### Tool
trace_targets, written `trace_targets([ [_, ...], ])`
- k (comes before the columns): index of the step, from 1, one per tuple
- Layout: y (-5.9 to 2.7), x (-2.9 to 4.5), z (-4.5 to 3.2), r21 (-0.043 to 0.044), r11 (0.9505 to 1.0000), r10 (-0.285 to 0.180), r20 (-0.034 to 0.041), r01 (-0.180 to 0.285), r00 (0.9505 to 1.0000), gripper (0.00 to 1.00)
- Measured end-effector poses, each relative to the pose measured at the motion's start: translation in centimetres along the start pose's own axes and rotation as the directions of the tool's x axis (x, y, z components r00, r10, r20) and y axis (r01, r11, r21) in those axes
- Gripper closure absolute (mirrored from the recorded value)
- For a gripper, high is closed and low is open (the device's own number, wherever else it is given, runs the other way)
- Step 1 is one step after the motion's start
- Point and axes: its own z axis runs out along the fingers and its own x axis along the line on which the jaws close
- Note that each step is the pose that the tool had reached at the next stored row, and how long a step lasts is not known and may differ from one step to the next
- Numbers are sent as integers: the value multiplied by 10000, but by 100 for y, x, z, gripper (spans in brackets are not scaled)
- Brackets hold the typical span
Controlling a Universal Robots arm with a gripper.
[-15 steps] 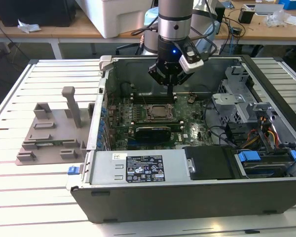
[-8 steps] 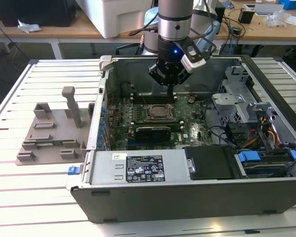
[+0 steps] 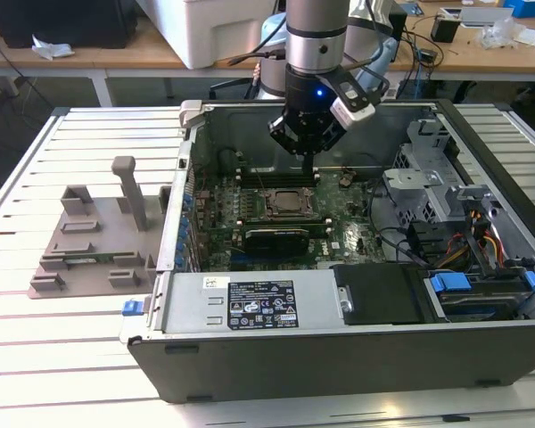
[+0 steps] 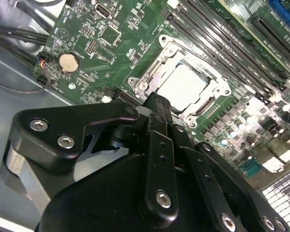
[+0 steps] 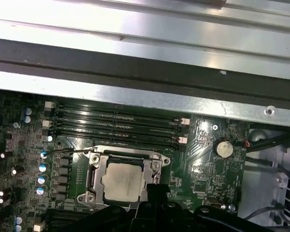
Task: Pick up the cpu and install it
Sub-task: 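Install the first cpu locking lever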
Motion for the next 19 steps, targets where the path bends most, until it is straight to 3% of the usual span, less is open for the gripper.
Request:
trace_targets([
  [1, 0, 0, 0, -21, 10000, 0, 3, 0, 10000, 89],
  [3, -2, -18, 6, -75, 10000, -9, -431, 6, 9991, 89],
  [4, -2, -21, 6, -85, 10000, -11, -510, 6, 9987, 89],
  [9, 4, 29, 4, -88, 10000, -11, -521, 7, 9986, 89],
  [11, 16, 135, -1, -87, 10000, -11, -517, 6, 9987, 89],
  [15, 32, 262, -8, -87, 10000, -12, -515, 8, 9987, 89],
  [17, 44, 366, -12, -87, 10000, -11, -515, 7, 9987, 89],
  [19, 49, 409, -15, -87, 10000, -10, -515, 6, 9987, 89],
])
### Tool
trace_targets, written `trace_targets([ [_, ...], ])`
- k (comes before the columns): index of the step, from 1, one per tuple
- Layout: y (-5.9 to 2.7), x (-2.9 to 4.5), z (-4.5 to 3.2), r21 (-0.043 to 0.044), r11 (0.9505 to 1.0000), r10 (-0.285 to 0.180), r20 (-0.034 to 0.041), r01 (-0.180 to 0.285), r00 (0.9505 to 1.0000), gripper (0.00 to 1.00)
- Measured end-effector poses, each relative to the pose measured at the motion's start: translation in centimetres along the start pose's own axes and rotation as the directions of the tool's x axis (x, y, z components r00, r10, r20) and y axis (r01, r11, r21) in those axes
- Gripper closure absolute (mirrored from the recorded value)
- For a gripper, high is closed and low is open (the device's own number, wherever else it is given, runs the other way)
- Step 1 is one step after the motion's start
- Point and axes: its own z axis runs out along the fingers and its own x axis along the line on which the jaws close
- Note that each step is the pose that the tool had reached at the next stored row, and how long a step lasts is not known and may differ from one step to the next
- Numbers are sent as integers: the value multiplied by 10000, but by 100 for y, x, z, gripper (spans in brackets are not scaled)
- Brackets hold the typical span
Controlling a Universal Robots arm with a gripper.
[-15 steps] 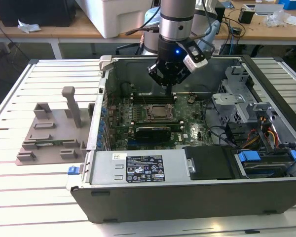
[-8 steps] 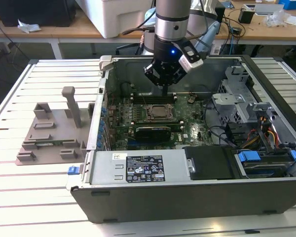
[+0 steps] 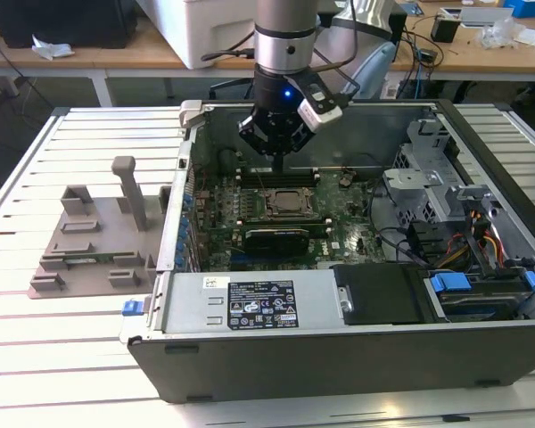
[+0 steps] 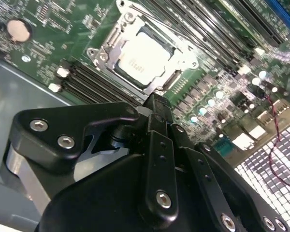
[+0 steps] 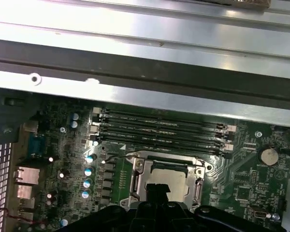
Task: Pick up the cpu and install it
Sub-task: 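Install the first cpu locking lever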
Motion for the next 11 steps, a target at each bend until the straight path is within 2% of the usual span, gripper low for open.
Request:
trace_targets([
  [5, 22, 186, 2, 0, 10000, -1, 0, 1, 10000, 89],
  [11, 47, 328, 4, -1, 10000, -1, 1, 1, 10000, 89],
])
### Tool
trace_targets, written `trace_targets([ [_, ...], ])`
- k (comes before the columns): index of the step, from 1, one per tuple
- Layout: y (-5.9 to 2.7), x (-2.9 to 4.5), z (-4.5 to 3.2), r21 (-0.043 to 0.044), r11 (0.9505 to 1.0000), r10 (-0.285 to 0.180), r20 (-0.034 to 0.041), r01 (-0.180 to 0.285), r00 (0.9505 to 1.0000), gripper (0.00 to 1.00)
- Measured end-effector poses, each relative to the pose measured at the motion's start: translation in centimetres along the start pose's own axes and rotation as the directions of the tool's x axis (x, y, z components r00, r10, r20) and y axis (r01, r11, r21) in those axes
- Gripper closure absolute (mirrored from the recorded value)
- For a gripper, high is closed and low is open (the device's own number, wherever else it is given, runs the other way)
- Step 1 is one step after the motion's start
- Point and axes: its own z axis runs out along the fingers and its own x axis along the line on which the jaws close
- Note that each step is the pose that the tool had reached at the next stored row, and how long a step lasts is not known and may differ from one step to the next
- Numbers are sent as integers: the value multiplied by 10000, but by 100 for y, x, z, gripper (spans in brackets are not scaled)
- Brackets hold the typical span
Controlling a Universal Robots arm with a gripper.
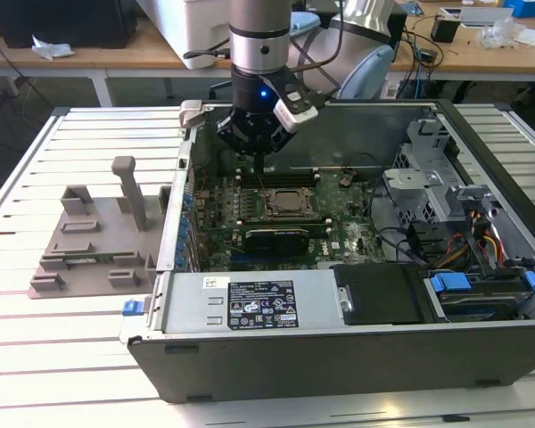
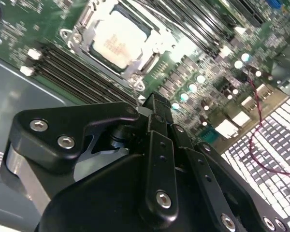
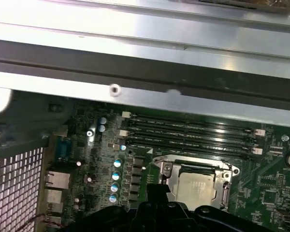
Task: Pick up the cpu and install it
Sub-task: 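Install the first cpu locking lever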
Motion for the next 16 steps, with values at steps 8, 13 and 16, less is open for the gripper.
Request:
trace_targets([
  [8, 132, 179, 3, -1, 10000, 0, -1, 0, 10000, 89],
  [13, 253, 165, 3, 1, 10000, 1, -2, -1, 10000, 89],
  [16, 237, 29, 4, -1, 10000, 0, -11, 0, 10000, 89],
])
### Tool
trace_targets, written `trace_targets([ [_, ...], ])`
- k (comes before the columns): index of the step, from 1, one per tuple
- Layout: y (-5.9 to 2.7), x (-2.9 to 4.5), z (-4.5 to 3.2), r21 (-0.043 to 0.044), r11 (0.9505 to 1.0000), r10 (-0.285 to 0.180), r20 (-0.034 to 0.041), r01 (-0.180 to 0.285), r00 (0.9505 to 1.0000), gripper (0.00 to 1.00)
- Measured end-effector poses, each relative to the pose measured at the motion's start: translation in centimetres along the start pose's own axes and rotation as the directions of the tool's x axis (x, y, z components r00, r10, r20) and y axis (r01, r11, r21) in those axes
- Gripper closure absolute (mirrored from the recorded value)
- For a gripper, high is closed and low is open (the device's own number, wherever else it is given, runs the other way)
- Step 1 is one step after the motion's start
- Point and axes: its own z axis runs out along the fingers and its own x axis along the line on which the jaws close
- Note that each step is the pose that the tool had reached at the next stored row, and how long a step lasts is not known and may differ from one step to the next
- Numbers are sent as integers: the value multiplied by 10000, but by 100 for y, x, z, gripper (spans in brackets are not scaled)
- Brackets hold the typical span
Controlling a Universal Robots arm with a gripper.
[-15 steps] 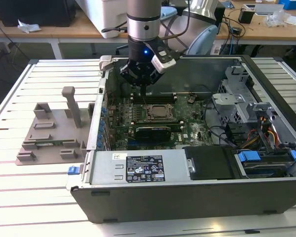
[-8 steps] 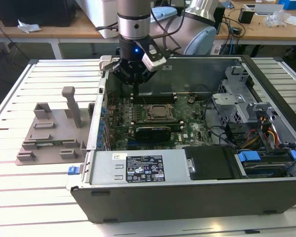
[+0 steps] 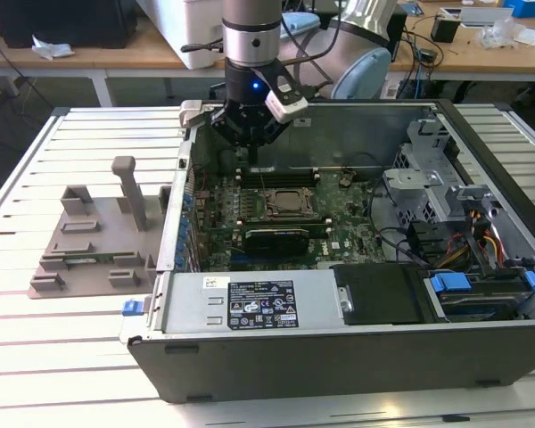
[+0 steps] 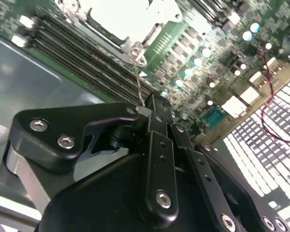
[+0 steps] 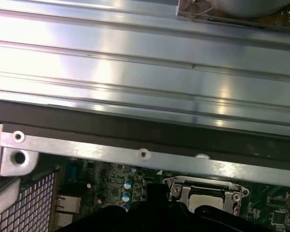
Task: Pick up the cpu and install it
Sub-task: 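Install the first cpu locking lever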
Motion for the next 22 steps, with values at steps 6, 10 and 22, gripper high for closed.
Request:
trace_targets([
  [6, -23, -190, 1, -5, 10000, 0, -37, 0, 10000, 89],
  [10, -41, -342, 5, -10, 10000, -1, -83, 1, 10000, 89],
  [22, -46, -386, 53, -14, 9995, 319, -106, -319, 9994, 89],
])
